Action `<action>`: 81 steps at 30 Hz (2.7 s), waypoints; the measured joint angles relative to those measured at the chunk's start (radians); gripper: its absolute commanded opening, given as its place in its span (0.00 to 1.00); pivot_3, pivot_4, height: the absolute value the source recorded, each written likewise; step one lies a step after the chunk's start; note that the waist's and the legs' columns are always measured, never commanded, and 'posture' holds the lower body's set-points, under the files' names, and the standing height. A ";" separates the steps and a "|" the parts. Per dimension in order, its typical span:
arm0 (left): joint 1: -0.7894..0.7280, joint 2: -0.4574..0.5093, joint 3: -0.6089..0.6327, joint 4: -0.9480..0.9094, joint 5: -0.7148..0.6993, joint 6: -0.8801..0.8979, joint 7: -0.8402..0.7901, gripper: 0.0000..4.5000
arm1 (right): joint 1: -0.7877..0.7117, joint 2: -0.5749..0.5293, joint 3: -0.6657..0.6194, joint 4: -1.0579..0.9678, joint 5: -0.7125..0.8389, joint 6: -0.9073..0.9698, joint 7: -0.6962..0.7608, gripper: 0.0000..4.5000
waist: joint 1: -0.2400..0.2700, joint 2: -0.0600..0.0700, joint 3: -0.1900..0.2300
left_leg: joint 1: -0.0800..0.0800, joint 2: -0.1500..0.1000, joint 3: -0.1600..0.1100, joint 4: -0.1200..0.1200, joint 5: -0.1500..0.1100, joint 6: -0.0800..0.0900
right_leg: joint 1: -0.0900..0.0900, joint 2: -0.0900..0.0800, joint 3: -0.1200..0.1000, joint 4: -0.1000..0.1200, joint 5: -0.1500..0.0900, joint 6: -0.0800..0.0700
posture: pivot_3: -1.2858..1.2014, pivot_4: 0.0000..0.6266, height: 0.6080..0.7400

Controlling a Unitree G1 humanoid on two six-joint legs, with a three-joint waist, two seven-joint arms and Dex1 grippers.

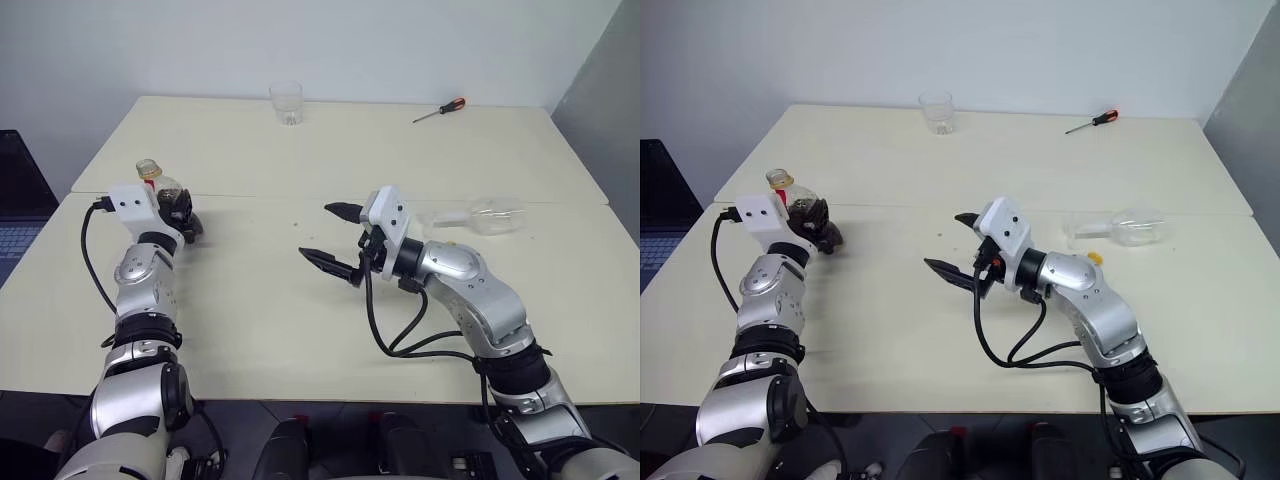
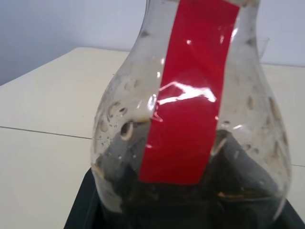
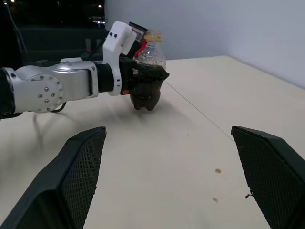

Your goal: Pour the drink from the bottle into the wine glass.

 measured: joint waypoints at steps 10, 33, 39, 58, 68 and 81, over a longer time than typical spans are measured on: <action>0.000 0.002 0.000 0.002 -0.001 -0.010 -0.009 0.99 | 0.000 0.009 -0.030 0.004 0.000 0.026 -0.022 1.00 | 0.000 0.000 0.000 | 0.000 0.000 0.000 0.000 0.000 0.000 | 0.000 0.000 0.000 0.001 0.000 0.000 | 0.52 0.24 1.00; 0.810 -0.025 0.021 -1.308 -0.255 0.630 0.052 0.99 | 0.266 -0.172 -0.226 -0.245 0.114 0.194 -0.082 1.00 | 0.006 -0.001 -0.001 | 0.001 0.001 -0.001 -0.001 0.000 0.000 | 0.003 0.000 0.002 0.000 0.000 0.000 | 0.52 0.24 1.00; 0.891 0.063 -0.180 -1.544 -0.294 0.655 -0.155 0.99 | 0.273 -0.101 -0.297 -0.190 0.057 0.260 -0.284 1.00 | 0.003 0.000 -0.001 | 0.004 0.001 0.002 -0.004 0.000 0.000 | 0.003 0.002 0.002 0.000 0.000 -0.001 | 0.52 0.24 1.00; 0.635 0.042 -0.316 -1.350 -0.236 0.580 -0.323 0.99 | -0.061 0.384 -0.969 0.146 0.413 0.392 -0.966 1.00 | -0.001 0.003 -0.001 | 0.002 0.001 0.005 -0.004 0.000 0.000 | 0.001 0.002 0.003 0.000 0.000 -0.001 | 0.52 0.24 1.00; 0.688 0.018 -0.316 -1.377 -0.229 0.580 -0.314 0.99 | -0.121 0.373 -1.010 0.288 0.527 0.257 -1.059 1.00 | -0.008 0.006 -0.001 | 0.002 0.002 0.006 -0.005 0.000 0.000 | 0.001 0.002 0.003 0.001 -0.001 -0.001 | 0.52 0.24 1.00; 0.697 0.017 -0.315 -1.398 -0.234 0.588 -0.299 0.99 | -0.180 0.333 -0.941 0.513 0.547 0.079 -0.993 1.00 | -0.011 0.007 -0.001 | 0.002 0.001 0.007 -0.004 0.000 0.001 | 0.001 0.002 0.003 0.000 -0.001 -0.001 | 0.52 0.24 1.00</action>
